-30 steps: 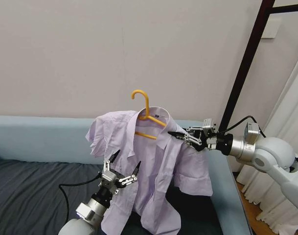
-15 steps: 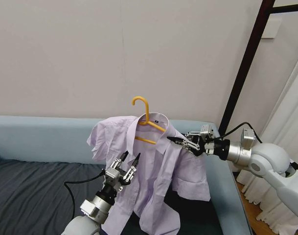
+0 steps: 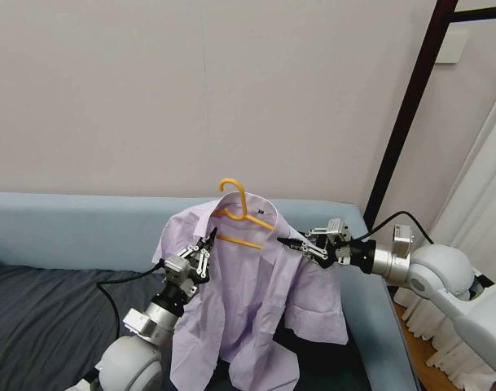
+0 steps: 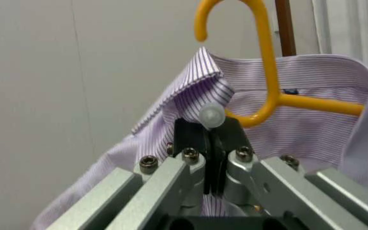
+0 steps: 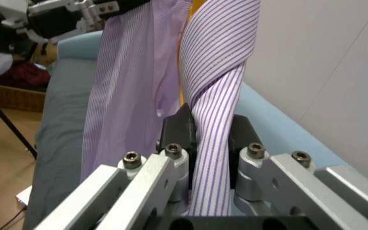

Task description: Pick up the clothes from the sofa and hang them on the clothes hanger.

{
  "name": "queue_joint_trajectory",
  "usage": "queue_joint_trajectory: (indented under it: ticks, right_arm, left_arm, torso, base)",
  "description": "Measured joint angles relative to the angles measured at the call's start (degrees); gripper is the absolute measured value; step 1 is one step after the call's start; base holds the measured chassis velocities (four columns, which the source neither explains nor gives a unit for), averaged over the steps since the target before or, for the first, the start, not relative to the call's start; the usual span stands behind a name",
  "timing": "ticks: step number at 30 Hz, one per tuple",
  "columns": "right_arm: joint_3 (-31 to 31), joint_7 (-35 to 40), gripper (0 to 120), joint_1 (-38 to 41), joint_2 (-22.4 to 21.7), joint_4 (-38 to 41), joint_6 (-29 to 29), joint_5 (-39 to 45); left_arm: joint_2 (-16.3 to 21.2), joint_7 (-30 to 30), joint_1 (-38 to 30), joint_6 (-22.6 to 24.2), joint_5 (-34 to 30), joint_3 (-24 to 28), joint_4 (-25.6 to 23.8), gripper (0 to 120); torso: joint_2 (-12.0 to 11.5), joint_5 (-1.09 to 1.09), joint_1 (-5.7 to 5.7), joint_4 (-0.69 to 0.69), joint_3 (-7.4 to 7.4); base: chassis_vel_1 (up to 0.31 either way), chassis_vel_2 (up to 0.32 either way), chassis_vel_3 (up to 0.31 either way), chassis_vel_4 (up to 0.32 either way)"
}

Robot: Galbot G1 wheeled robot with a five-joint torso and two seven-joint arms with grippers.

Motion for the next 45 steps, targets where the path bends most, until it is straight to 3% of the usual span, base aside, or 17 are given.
queue_joint_trajectory:
  ticks: [5,15,24,30,37,39,42,45]
  right_arm:
    - [0.3,-1.9,8,0.0,0.4,-0.1,0.6,0.5]
    - [0.3,-2.4,8,-0.1,0.6,0.1,0.8,0.8]
    - [-1.7,-0.2,8,0.0,1.0,0.9,0.9,4.4]
    - [-1.9,-0.8,8,0.0,1.1,1.0,0.9,8.6]
    - [-1.6,-1.0,8,0.1,0.8,0.6,0.9,10.6]
    - [-0.9,-1.0,8,-0.2,0.4,0.6,0.9,10.6]
    - [0.9,-1.4,8,-0.9,-0.9,-0.1,0.9,10.5]
    - [1.1,-1.8,8,-0.6,-1.3,-1.0,0.9,10.4]
  left_arm:
    - [2.8,-0.1,-1.6,3.3,-0.8,-0.7,-0.4,0]
    - [4.4,1.6,-5.3,6.1,-1.1,0.4,-0.4,0]
    - [3.7,4.5,-4.4,6.3,1.4,4.1,-0.7,0]
    - [3.6,3.5,-1.6,6.2,2.3,3.6,-0.6,1]
    - [3.9,0.0,2.5,2.9,2.2,2.1,-1.3,27]
    - [4.0,0.7,3.1,0.9,1.7,1.6,-1.3,33]
    - [4.7,4.4,5.0,-6.1,-0.3,-0.3,-0.5,48]
    - [5.8,4.9,6.6,-8.6,-1.8,-1.6,0.5,57]
  torso:
    - [0.0,-0.01,0.0,0.01,0.0]
    - [0.0,0.0,0.0,0.0,0.0]
    - [0.0,0.0,0.0,0.0,0.0]
    - [0.0,0.0,0.0,0.0,0.0]
    - [0.0,0.0,0.0,0.02,0.0]
    - [0.0,-0.01,0.0,0.01,0.0]
    - [0.0,0.0,0.0,-0.02,-0.01]
    - [0.0,0.01,0.0,0.0,0.0]
  base:
    - [0.0,0.0,0.0,0.0]
    - [0.0,0.0,0.0,0.0]
    - [0.0,0.0,0.0,0.0]
    - [0.0,0.0,0.0,0.0]
    - [0.0,0.0,0.0,0.0]
    - [0.0,0.0,0.0,0.0]
    - [0.0,0.0,0.0,0.0]
    - [0.0,0.0,0.0,0.0]
